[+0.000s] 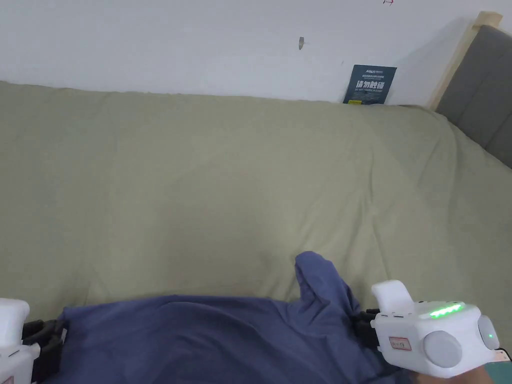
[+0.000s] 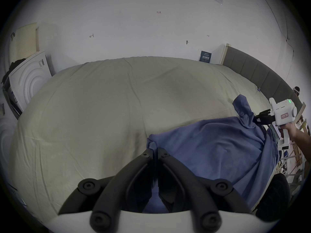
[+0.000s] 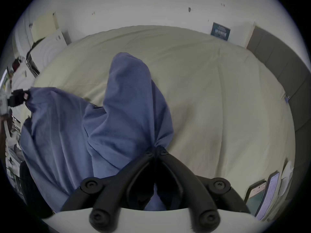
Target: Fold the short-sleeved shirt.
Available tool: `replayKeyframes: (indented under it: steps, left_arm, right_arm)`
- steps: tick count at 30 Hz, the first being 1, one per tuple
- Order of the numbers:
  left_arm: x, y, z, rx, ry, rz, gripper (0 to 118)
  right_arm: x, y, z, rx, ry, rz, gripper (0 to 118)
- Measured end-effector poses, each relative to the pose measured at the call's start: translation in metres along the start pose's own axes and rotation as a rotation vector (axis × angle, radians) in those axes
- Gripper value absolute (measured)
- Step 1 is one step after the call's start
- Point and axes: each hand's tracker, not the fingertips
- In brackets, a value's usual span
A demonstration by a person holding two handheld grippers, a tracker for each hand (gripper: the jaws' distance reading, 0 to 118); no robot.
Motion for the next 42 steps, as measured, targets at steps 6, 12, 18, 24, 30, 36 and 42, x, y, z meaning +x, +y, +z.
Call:
replayKeyframes:
  steps: [6, 12, 18, 24, 30, 36, 42]
  left_arm:
    - [-0.002, 0.013, 0.006, -0.004, 0.007, 0.006, 4]
    - [-0.016, 0.003, 0.100, 0.118, 0.002, 0.026, 4]
    - [-0.022, -0.063, 0.192, 0.125, -0.008, 0.082, 4]
    - [-0.013, -0.144, 0.166, -0.074, -0.011, 0.084, 4]
    - [0.000, -0.155, 0.158, -0.040, 0.016, 0.154, 102]
    - [0.008, -0.165, 0.240, 0.199, 0.093, 0.127, 118]
    - [0.024, -0.205, 0.288, 0.403, 0.197, 0.064, 81]
  right_arm:
    - [0.004, 0.014, 0.044, 0.134, -0.026, -0.011, 1]
    - [-0.007, -0.018, 0.172, 0.312, 0.023, 0.037, 1]
    - [-0.016, -0.115, 0.231, 0.312, -0.009, 0.044, 1]
    - [-0.030, -0.194, 0.183, 0.150, -0.033, -0.032, 1]
    - [-0.026, -0.206, 0.159, 0.169, -0.063, -0.186, 102]
    - [-0.082, -0.232, 0.247, 0.477, -0.049, -0.172, 112]
    - [-0.167, -0.269, 0.322, 0.707, 0.010, -0.240, 7]
